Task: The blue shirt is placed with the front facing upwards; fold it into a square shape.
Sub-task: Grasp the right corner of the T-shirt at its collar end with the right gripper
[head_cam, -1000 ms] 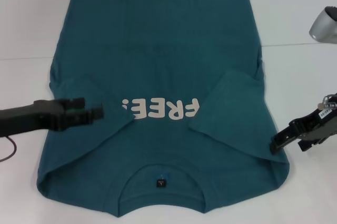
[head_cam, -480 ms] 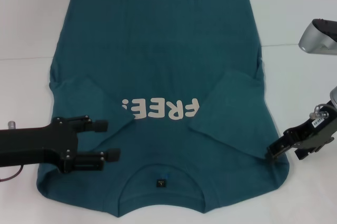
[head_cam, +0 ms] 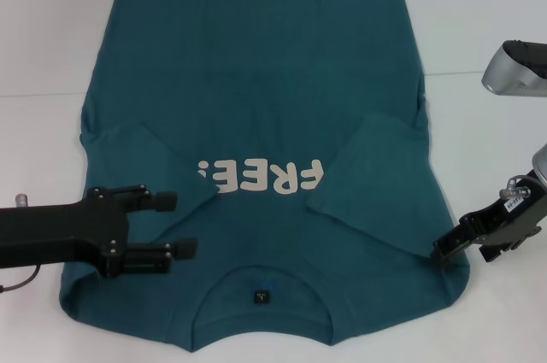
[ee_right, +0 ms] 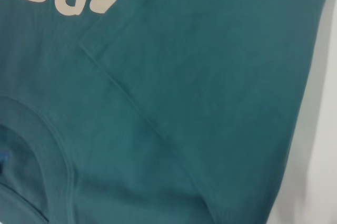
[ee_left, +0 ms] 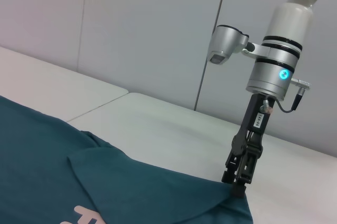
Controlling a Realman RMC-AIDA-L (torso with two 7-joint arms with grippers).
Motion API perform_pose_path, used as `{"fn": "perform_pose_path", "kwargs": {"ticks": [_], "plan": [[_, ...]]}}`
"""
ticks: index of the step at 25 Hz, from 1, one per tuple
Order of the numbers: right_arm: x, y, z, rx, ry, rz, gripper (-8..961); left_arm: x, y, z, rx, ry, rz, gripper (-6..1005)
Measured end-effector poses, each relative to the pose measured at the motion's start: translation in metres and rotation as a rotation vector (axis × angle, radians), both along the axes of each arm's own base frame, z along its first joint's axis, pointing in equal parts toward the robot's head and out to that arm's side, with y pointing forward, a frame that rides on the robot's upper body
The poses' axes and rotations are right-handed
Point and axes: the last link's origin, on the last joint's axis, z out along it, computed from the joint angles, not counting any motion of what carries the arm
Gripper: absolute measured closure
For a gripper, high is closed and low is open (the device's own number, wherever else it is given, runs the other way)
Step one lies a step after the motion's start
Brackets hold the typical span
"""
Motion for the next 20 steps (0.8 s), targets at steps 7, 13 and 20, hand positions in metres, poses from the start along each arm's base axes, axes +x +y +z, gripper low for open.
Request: {"fn": "perform_pose_path", "kwargs": {"ticks": [7, 13, 20], "plan": [[0.0012, 0.0001, -0.0039, 0.007, -0.001, -0.006, 76, -0.0008, 0.0021, -0.0007, 0.012, 0.006, 0.008, 172], [-0.0021, -0.0016, -0.0085, 0.002, 0.015, -0.022, 177, -0.002, 0.0037, -0.0006, 0.026, 0.006, 0.017, 173], [-0.0024, -0.002, -0.0088, 0.003, 0.021, -0.025, 509, -0.0034, 0.003, 0.0002, 0.031, 0.001, 0.023, 174]]}}
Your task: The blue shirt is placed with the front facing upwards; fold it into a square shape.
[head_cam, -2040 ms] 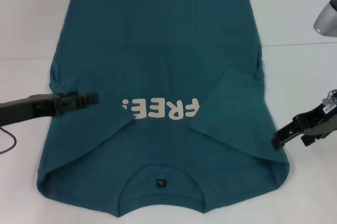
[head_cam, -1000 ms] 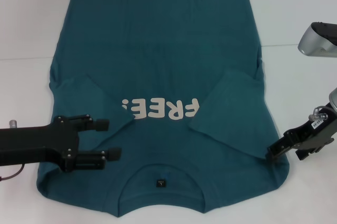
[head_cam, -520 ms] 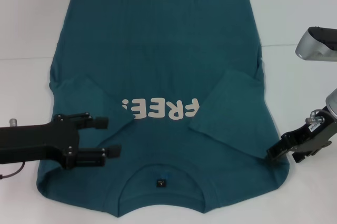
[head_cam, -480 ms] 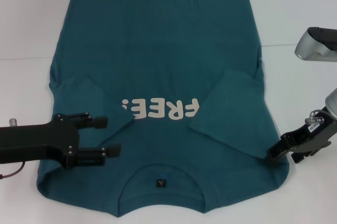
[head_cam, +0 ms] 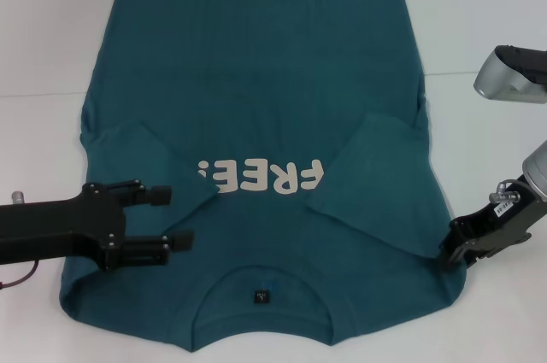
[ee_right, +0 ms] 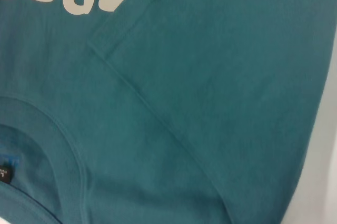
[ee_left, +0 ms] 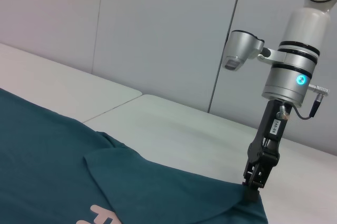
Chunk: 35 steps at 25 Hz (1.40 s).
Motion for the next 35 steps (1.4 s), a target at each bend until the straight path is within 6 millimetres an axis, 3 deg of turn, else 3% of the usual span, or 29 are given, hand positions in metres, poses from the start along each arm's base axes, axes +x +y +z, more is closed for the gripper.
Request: {"fn": "perform_pose_path", "kwargs": {"ticks": [12, 18, 29, 35], "plan": [[0.008, -0.005, 0.003, 0.002, -0.002, -0.013, 801, -0.001, 0.001, 0.0, 0.006, -0.002, 0.012, 175], [0.014, -0.008, 0.008, 0.02, 0.004, 0.015, 902, -0.007, 0.003, 0.008, 0.053, -0.045, 0.083, 175], [0.021, -0.016, 0.014, 0.042, 0.056, 0.059, 908, -0.016, 0.006, 0.021, 0.083, -0.111, 0.226, 176], [0.017, -0.015, 0.014, 0.033, 0.069, 0.082, 909, -0.024, 0.011, 0.044, 0.038, -0.161, 0.488, 177]]}}
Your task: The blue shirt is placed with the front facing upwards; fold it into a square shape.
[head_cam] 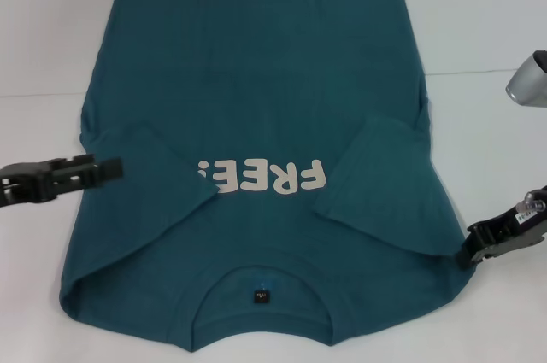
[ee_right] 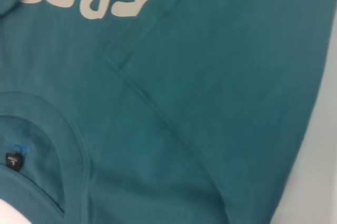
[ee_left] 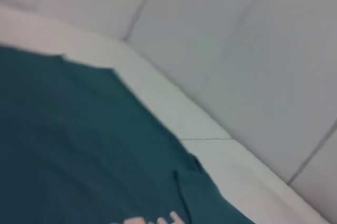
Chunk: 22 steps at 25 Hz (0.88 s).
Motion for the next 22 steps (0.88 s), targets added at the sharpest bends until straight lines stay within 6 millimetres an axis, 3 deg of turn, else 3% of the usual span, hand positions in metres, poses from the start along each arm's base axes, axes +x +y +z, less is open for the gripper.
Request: {"fn": "perform_pose_path", "kwargs": {"ticks": [9, 22], "plan": [[-0.005, 0.002, 0.001, -0.01, -0.004, 0.035, 910, -0.011, -0.008, 0.008, -0.136, 0.007, 0.278, 177], [-0.008, 0.004, 0.004, -0.022, -0.001, 0.084, 906, -0.015, -0.012, 0.019, -0.275, 0.081, 0.514, 188]]}}
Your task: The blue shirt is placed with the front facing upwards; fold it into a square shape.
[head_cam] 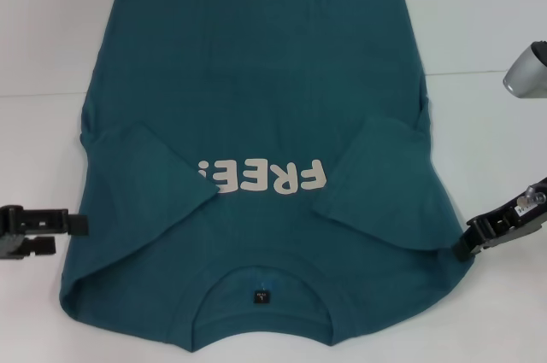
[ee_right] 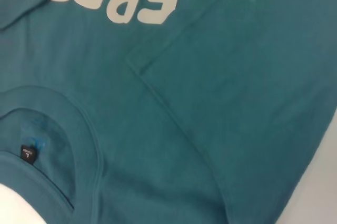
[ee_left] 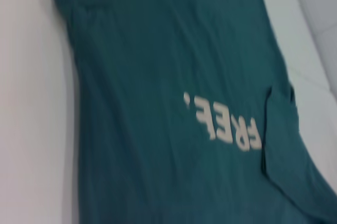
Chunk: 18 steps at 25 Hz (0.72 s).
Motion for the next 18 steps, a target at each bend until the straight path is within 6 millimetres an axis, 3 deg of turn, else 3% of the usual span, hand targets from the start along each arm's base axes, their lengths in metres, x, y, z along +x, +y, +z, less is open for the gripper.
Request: {"fn": "perform_pose_path", "kwargs": {"ticks": [7, 18], "plan": [[-0.002, 0.0, 0.002, 0.002, 0.03, 0.018, 903, 0.0, 0.0, 0.004, -0.07, 0.086, 0.074, 196], [-0.003, -0.001, 0.001, -0.002, 0.045, 0.035, 899, 0.002, 0.007, -0.008, -0.114, 0.174, 0.102, 203]]}}
